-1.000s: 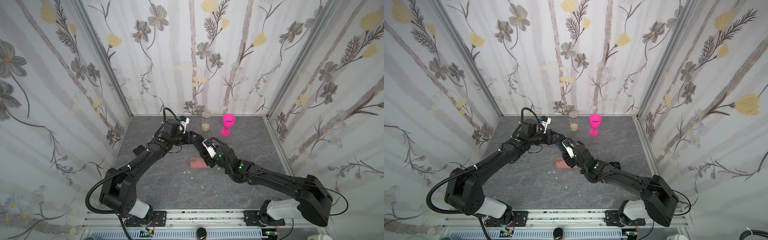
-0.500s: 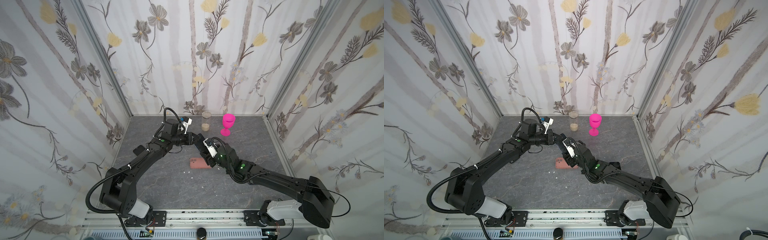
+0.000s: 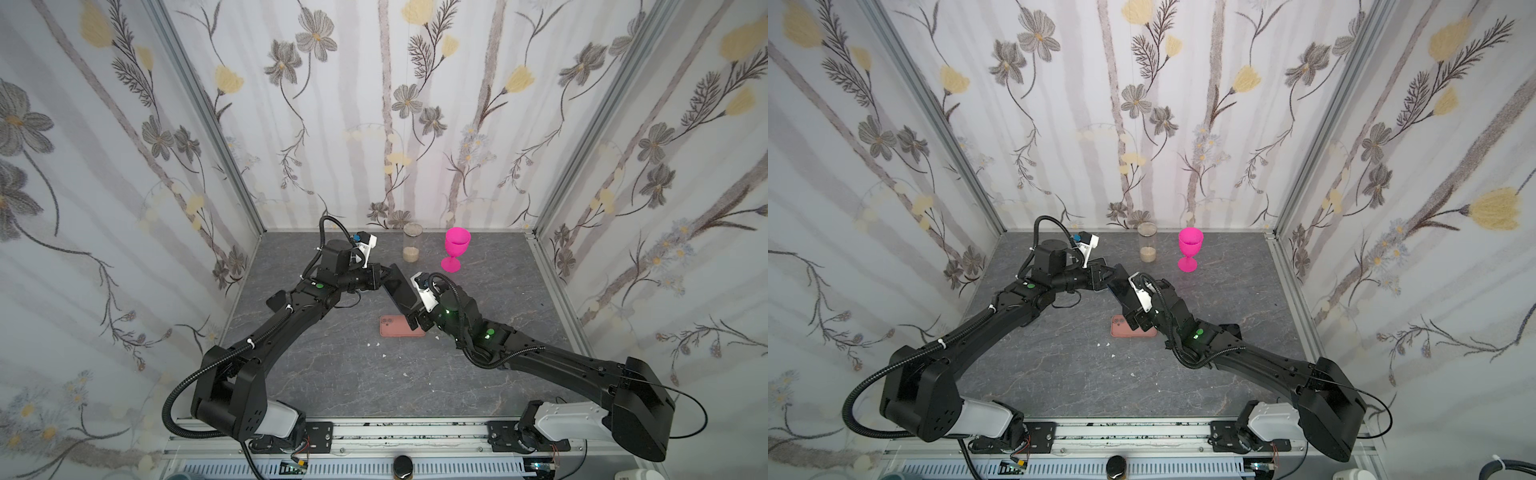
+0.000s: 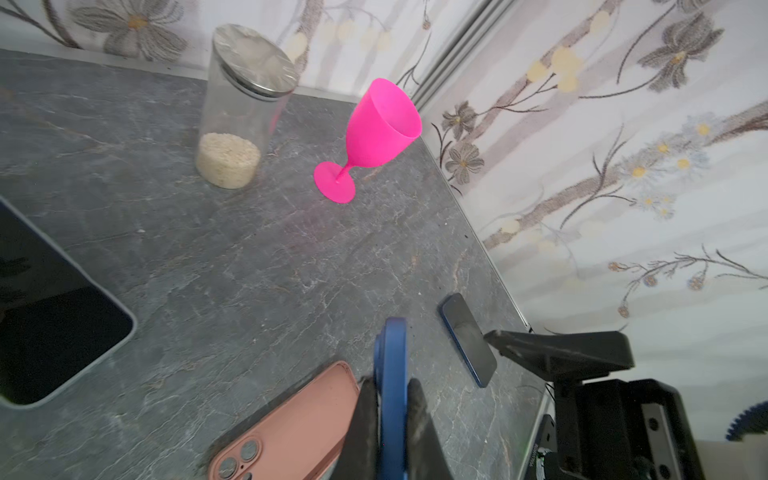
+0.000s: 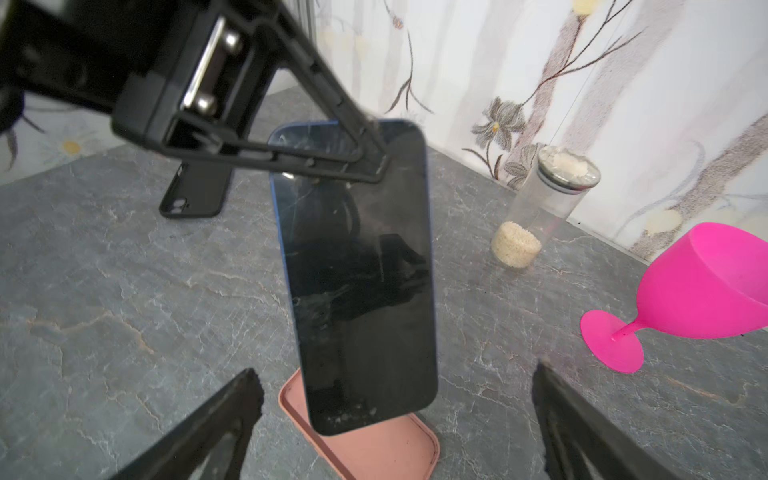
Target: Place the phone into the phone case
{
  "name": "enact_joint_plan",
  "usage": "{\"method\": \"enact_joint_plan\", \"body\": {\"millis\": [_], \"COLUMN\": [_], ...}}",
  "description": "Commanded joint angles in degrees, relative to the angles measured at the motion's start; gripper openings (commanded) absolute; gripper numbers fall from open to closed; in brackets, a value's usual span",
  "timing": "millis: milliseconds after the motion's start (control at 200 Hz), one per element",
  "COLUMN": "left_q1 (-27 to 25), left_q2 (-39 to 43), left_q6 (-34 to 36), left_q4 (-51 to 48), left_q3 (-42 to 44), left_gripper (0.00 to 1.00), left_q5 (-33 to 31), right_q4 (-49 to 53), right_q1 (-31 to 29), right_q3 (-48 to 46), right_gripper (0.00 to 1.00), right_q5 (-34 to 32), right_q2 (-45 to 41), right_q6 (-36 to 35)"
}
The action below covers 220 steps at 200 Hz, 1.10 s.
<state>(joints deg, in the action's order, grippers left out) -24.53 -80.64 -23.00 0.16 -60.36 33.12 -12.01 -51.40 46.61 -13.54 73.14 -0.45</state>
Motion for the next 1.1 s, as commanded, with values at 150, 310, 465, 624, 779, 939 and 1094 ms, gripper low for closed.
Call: {"method": "enact_joint_plan", "body": {"millis": [150,310,465,624,779,939,1094], "left_q1": [2.01,2.73,2.69,2.42,1.54,0.63,-0.4], "left_q2": [10.6,17.88,22.79,24.46,24.14,24.17,24.48], "left_q6": [-6.47,-11.92,-18.05,-25.31,-30.58,-33.42,-33.16], "left_q4": [20.24,32.24,50.58,63.23,71.53,77.08,77.2], "left_q3": [8.12,13.76,18.58,21.07,21.07,20.35,18.69], "left_gripper": [0.0,0.0,0.0,0.0,0.0,0.0,0.0], "left_q5": [-5.75,-10.83,-6.1,-3.92,-0.7,-0.19,0.78], "right_q4": [-15.2,-21.45,-27.23,-30.78,-33.43,-36.14,-35.34], "right_q1": [-0.02,0.07,0.49,1.03,1.12,1.11,1.04], "right_q3": [-5.72,-5.89,-6.59,-7.84,-8.31,-7.97,-3.9], "right_gripper": [1.0,1.0,1.0,0.88,0.7,0.58,0.66], "right_q5": [5.01,4.88,5.99,14.23,20.43,23.54,29.38], "right_q2": [-5.8,-9.69,-14.52,-19.67,-23.59,-24.82,-21.53], "right_q6": [7.6,10.83,14.46,16.93,20.22,23.21,25.52]}}
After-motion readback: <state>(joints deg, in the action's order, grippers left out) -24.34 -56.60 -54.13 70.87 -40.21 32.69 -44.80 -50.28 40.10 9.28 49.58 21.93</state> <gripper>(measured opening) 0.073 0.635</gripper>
